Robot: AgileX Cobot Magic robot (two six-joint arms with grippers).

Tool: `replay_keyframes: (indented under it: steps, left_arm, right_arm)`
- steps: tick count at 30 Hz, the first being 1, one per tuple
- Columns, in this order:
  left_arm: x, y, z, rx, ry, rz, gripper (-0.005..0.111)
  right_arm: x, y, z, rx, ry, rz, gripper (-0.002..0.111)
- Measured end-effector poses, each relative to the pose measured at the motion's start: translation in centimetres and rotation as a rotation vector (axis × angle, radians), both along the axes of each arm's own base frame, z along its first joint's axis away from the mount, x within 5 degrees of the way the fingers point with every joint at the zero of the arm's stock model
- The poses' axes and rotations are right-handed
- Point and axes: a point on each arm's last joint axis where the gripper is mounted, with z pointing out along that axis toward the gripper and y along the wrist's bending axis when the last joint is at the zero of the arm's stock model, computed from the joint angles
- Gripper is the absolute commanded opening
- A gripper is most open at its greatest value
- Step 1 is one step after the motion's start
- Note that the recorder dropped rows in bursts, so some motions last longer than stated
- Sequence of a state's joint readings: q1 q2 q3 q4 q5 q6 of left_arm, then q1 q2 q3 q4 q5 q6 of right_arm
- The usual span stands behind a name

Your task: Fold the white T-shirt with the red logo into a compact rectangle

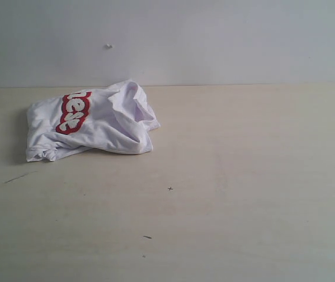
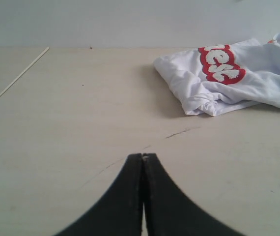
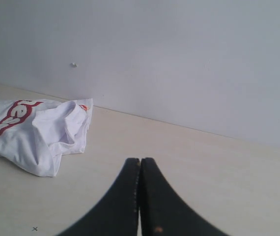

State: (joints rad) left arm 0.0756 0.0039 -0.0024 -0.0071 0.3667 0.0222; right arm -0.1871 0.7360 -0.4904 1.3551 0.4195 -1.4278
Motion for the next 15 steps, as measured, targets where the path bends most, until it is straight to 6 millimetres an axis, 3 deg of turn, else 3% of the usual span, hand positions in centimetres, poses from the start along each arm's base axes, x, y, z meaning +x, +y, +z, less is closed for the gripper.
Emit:
replay_keyframes:
  steps: [15]
  left_arm:
    - [0.0, 0.0, 0.0, 0.002, 0.0, -0.001, 0.002]
  right_arm:
    - [0.06, -0.22, 0.03, -0.014, -0.007, -0.023, 0.0]
